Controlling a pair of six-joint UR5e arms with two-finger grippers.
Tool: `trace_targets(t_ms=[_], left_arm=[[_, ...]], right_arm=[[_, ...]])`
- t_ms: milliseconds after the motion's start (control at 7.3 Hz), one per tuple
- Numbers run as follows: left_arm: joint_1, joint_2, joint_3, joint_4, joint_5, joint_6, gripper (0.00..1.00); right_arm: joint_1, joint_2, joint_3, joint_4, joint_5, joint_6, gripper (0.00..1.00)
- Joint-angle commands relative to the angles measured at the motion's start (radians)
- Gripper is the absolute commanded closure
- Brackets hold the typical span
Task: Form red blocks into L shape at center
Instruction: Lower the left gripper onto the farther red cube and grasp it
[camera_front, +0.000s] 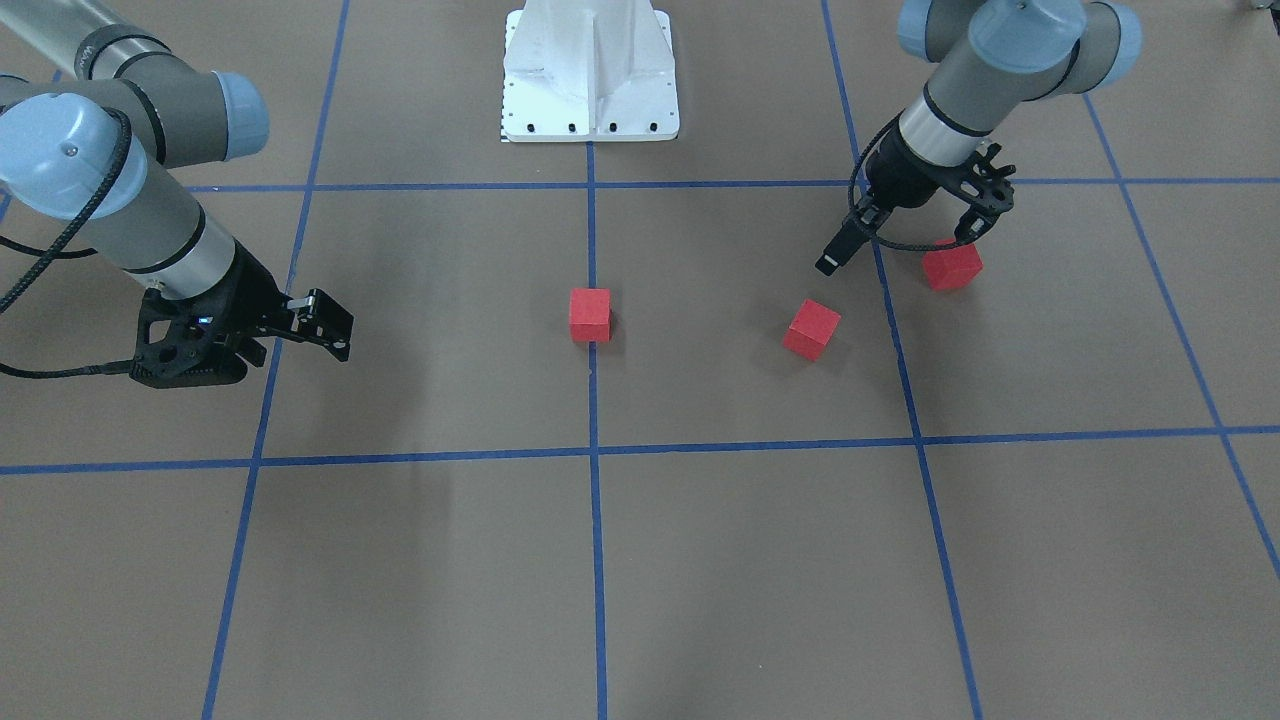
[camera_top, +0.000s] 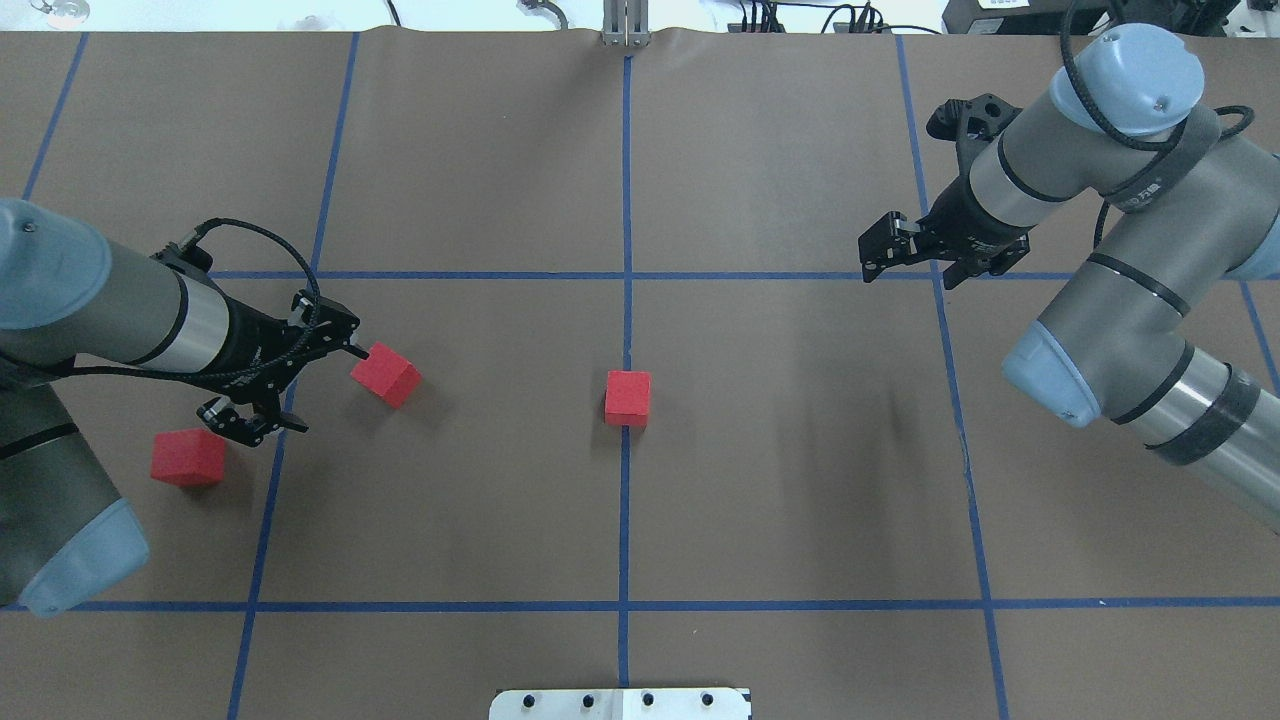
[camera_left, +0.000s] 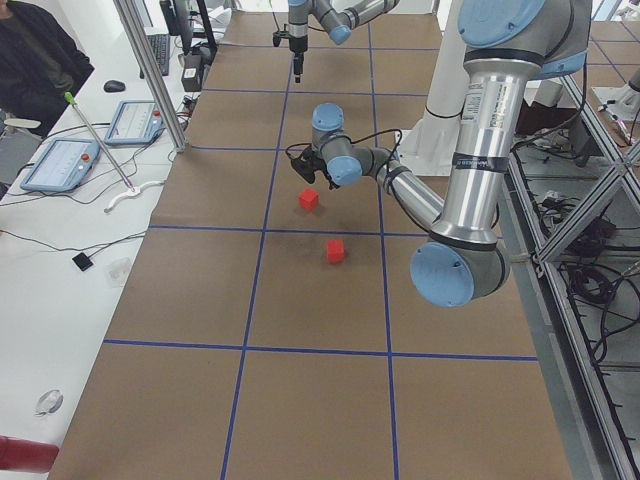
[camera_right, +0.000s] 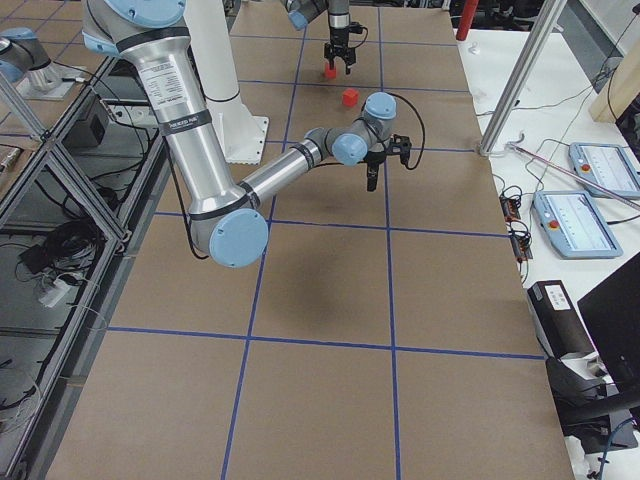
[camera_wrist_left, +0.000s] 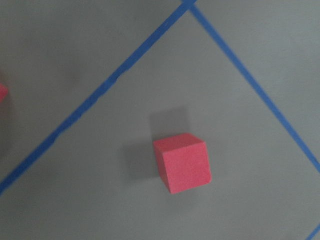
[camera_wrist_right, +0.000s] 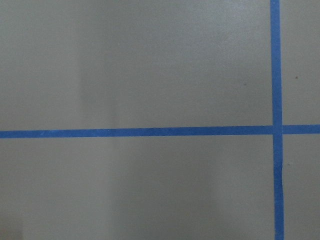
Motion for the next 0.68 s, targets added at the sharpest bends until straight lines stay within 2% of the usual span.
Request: trace_targets(t_ms=[0,274,548], left_arm=[[0.014,-0.072,0.097,0.03,0.036,-0.016,0.0],[0.012,-0.132,0.182,0.029,0.041,-0.007,0.0],[0.014,-0.151,0.214,0.029,0.076,-0.003,0.0]], right_arm=[[0.0,-0.02,0.026,0.0,-0.002,0.0,0.01],[-0.002,-0.024,0.028,0.0,-0.003,0.0,0.01],[-0.003,-0.024,0.02,0.0,-0.003,-0.002,0.01]])
